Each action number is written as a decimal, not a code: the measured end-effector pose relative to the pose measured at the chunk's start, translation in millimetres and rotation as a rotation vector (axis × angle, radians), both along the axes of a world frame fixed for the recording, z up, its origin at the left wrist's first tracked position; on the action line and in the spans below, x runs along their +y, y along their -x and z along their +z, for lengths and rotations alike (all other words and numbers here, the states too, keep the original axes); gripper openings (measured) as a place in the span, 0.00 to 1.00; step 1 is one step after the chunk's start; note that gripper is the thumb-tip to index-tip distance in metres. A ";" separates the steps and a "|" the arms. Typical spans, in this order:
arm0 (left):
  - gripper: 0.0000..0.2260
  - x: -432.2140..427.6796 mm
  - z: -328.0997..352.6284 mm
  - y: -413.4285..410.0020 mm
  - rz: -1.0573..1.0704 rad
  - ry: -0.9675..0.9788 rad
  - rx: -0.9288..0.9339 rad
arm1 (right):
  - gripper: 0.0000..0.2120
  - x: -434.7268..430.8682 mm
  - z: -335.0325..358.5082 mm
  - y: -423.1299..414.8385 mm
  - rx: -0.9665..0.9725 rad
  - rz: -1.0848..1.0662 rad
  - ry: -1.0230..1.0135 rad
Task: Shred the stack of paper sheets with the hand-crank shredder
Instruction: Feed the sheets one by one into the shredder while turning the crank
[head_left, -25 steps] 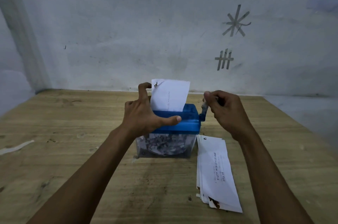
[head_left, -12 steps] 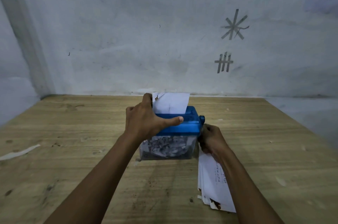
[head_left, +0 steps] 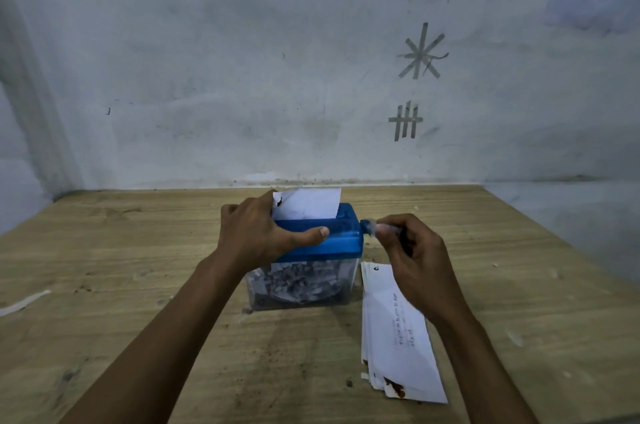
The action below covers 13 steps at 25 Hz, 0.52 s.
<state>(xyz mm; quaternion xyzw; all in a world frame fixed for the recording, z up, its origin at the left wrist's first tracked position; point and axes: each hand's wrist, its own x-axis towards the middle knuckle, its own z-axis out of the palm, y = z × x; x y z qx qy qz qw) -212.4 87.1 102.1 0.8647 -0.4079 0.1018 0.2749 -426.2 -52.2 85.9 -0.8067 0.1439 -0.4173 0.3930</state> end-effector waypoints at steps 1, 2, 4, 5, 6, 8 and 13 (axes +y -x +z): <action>0.49 -0.9 -1.3 -3.3 -0.007 0.018 0.010 | 0.10 -4.8 8.7 -6.4 -0.011 0.004 0.003; 0.48 -1.5 -2.4 -6.3 -0.017 0.035 0.022 | 0.13 -9.9 17.9 -13.7 -0.002 0.006 -0.016; 0.45 -2.1 -3.2 -7.1 -0.053 0.074 0.041 | 0.18 -20.5 34.8 -30.0 0.038 -0.007 -0.071; 0.44 -1.2 -2.8 -4.6 -0.079 0.094 0.067 | 0.21 -26.8 41.0 -38.9 0.065 -0.005 -0.114; 0.43 0.3 -1.7 -2.0 -0.101 0.107 0.100 | 0.23 -33.1 46.0 -48.9 0.095 0.011 -0.170; 0.43 2.8 -0.8 0.2 -0.119 0.116 0.141 | 0.25 -47.5 46.7 -71.5 0.158 0.063 -0.315; 0.41 0.6 -0.2 1.1 -0.097 0.135 0.123 | 0.10 -67.9 1.9 -99.9 0.391 -0.005 -0.679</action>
